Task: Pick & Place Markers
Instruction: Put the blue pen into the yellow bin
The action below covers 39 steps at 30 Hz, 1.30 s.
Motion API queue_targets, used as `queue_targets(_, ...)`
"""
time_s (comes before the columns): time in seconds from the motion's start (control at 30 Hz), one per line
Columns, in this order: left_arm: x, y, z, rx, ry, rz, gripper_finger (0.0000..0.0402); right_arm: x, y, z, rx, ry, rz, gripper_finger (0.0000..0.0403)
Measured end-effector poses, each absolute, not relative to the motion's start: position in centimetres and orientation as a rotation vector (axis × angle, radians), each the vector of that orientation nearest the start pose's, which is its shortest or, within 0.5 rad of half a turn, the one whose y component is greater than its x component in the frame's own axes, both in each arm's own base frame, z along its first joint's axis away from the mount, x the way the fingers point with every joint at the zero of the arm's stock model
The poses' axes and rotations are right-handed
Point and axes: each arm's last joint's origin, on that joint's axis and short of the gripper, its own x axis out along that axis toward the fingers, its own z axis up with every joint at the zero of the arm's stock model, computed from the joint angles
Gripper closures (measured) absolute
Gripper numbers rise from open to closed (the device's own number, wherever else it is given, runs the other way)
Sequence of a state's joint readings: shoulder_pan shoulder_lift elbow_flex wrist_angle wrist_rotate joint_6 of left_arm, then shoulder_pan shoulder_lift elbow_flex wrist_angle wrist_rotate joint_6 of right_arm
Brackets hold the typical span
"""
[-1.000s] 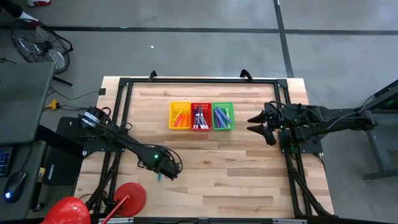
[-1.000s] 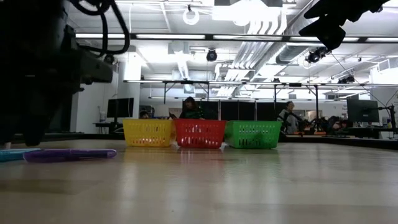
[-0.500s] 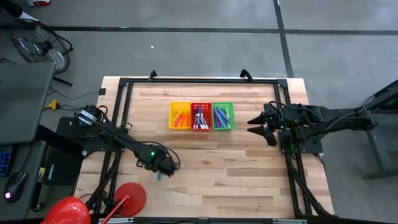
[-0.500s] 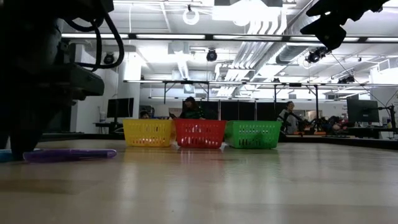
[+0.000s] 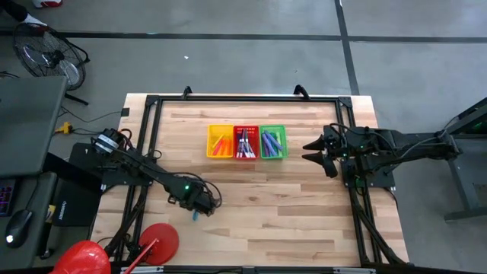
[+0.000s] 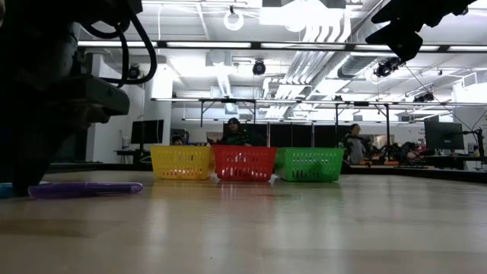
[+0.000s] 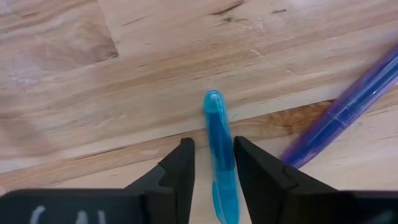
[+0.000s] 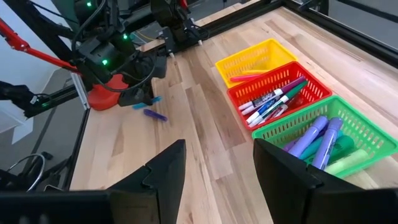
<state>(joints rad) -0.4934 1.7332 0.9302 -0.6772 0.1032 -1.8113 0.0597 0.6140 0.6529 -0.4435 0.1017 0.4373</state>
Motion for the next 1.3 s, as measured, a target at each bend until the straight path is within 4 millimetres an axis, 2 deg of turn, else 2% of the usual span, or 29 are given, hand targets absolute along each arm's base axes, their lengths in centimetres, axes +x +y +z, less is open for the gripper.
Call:
queue_targets(0.2,25.07,-13.55,13.32,-1.134,1.365,0.925,0.0306,13.54,0.52,28.71,0.406,0.387,-0.130,0.0226)
queue_targets(0.53,25.11,-13.40,13.30,-1.125,1.312,0.958,0.0310,13.54,0.53,28.71,0.409,0.387,-0.128,0.0226)
queue_targets(0.8,25.11,-13.36,13.26,-1.120,1.298,0.967,0.0373,13.54,0.61,28.70,0.439,0.394,-0.104,0.0226)
queue_targets(1.3,25.15,-13.35,13.32,-1.083,1.309,0.939,0.0375,13.54,0.69,28.70,0.438,0.402,-0.075,0.0226)
